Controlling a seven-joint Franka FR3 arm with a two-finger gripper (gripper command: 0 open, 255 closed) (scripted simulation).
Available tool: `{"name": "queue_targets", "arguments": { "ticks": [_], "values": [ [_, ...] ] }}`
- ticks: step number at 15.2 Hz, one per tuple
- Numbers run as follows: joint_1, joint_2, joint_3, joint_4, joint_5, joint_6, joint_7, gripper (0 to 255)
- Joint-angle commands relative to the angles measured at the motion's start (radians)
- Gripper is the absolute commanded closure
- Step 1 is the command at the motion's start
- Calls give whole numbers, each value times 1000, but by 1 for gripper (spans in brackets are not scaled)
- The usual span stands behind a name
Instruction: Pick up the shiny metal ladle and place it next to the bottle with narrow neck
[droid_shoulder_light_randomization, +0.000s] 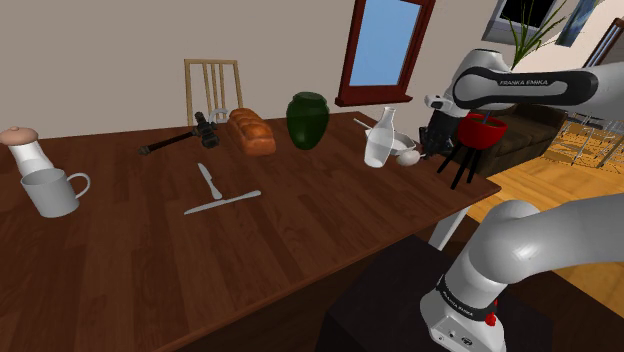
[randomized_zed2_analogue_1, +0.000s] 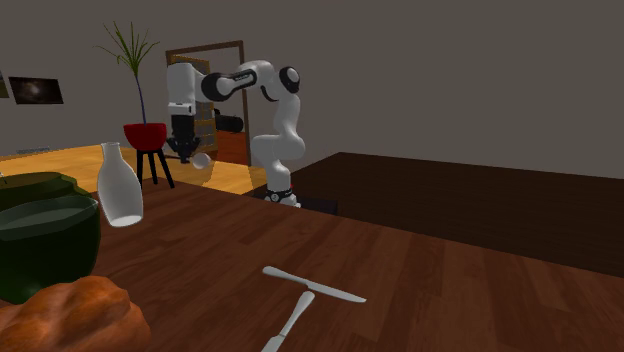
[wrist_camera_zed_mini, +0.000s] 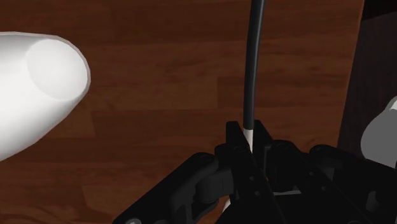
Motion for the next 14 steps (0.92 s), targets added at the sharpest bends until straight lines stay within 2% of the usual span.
{"name": "queue_targets", "arguments": {
  "ticks": [1,14],
  "values": [
    [-1,7,-11,-20,-7,28,0,255],
    [-5,73,-89,-149,-53,223,-3,255]
  ]
}}
